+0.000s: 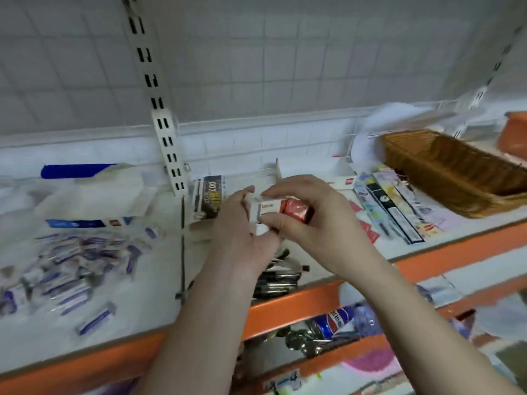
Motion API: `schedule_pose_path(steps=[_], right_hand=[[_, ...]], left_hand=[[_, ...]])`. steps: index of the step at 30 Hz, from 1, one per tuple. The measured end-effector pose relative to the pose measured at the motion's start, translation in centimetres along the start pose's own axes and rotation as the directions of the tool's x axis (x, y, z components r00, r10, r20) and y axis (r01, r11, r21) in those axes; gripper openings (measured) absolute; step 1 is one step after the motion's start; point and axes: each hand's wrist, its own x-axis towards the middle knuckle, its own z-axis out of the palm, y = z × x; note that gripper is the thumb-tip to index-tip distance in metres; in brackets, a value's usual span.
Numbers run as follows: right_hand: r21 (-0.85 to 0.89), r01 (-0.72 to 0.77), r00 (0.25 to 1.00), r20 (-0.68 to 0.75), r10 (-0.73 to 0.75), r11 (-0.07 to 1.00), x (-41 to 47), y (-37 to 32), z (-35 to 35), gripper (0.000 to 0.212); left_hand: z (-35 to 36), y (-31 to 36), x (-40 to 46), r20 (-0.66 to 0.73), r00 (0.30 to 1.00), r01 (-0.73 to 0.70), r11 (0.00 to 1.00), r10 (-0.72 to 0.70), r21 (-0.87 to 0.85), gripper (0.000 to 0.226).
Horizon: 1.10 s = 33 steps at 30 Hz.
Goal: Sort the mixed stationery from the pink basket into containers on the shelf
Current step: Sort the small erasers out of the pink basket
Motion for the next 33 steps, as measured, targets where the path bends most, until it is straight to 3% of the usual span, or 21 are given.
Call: schedule_pose_path(steps=[4,6,9,13,17,19,21,23,26,27,31,33], right_hand=[[0.243,-0.153,0.981,-0.082,0.178,0.958,0.7,3.5,-5.6,0.012],[0.213,-0.279,0.95,-0.079,0.302,0.936,2.0,6.2,-7.3,0.015],[0.049,-0.424,0.906,0.012,0.424,0.904,3.7,10.2,-7.3,0.018],[-0.109,-0.475,0.867,0.116,0.485,0.873,5.1,12.6,-5.8,0.014],[0.102,-0.612,0.788,0.171,0.592,0.784,5.0,12.5,-6.6,0.037],[0.086,-0.6,0.793,0.195,0.577,0.795,4.9,12.4,-7.1,0.044],[0.042,-0.506,0.856,0.145,0.496,0.862,4.7,11.6,-7.4,0.041],[0.126,-0.387,0.919,0.134,0.371,0.913,4.5,10.2,-7.5,0.029],[0.305,-0.365,0.911,0.314,0.269,0.88,3.6,8.0,-7.2,0.019],[0.335,-0.355,0.916,0.313,0.253,0.873,3.3,7.9,-6.8,0.013],[0.427,-0.399,0.914,0.113,0.39,0.811,3.2,8.4,-5.8,0.01],[0.219,-0.428,0.901,0.025,0.433,0.877,3.6,9.7,-5.9,0.011]], left_hand=[[3.1,-3.4,0.7,-0.108,0.994,0.009,1.0,-0.011,-0.024,0.023],[3.4,-4.5,1.3,-0.136,0.99,0.012,0.995,-0.026,-0.097,0.023],[3.2,-5.1,1.5,-0.11,0.994,-0.01,1.0,0.012,0.018,0.017],[2.3,-5.5,1.5,-0.012,1.0,-0.007,0.999,0.007,0.034,0.026],[2.0,-5.0,1.4,0.051,0.999,-0.012,1.0,0.013,-0.028,0.016],[2.2,-5.0,1.4,0.042,0.999,-0.017,0.999,0.018,-0.029,0.019],[2.4,-5.0,1.4,0.044,0.999,-0.018,1.0,0.019,-0.003,0.018],[2.5,-5.2,1.4,0.059,0.998,-0.011,0.998,0.007,0.06,0.016],[2.7,-5.6,1.7,0.076,0.997,0.01,0.967,-0.031,0.254,0.016],[2.7,-5.7,1.9,0.056,0.998,0.016,0.951,-0.036,0.31,0.014],[3.0,-5.6,2.5,-0.043,0.999,0.022,0.954,-0.01,0.299,0.009],[2.7,-5.1,2.7,-0.155,0.988,0.022,0.983,0.007,0.183,0.013]])
